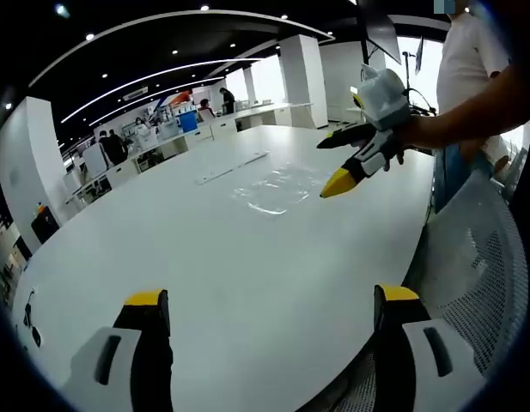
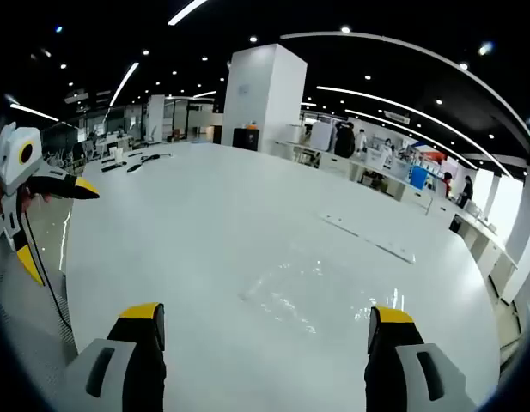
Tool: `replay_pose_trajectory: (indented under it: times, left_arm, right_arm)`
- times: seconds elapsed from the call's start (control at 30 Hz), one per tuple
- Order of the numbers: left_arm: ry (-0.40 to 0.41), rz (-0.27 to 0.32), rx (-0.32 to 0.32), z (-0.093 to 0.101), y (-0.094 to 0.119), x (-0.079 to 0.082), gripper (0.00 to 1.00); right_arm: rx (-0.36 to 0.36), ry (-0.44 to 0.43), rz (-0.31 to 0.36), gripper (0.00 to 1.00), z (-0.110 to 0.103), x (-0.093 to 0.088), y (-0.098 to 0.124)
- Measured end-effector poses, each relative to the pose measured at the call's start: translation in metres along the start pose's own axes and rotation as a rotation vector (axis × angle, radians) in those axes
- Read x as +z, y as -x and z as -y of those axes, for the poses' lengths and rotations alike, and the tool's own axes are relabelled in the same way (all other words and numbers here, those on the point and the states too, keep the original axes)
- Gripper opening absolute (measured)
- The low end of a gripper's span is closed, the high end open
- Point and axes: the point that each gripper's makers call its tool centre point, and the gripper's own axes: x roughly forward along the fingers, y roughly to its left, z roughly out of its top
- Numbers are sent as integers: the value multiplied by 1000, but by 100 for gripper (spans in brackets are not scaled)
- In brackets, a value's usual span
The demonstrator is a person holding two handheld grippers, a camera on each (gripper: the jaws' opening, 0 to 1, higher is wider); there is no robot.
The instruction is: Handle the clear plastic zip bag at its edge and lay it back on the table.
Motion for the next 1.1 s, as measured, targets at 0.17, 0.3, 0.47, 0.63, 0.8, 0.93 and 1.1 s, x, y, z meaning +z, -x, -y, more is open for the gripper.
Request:
replay_pose_trajectory:
  times: [0.17,0.3,0.47,0.63,0.8,0.93,1.1]
  left_arm:
    - [14,5,4,0,3,-3,99]
    - [21,3,10,1,5,-4,99]
    - [22,6,16,1,6,-3,99]
    - [-1,6,21,4,6,-1,99]
    - [0,4,23,5,5,-1,99]
    - [-1,-3,16,7,3,-4,99]
    - [1,-7,19,6,2,-5,99]
  right_arm:
    - [12,-11,1,97,-2,8,-14]
    - [17,-13,-9,97,-5,10,-22]
    - [20,-40,-22,88,-5,14,-31]
    - [47,-54,-58,75,-8,8,-45]
    - [35,-76,-75,71,-8,4,-47]
    - [28,-99,-99,65,-7,-4,-57]
    - [14,-114,-131,56,-4,-13,-66]
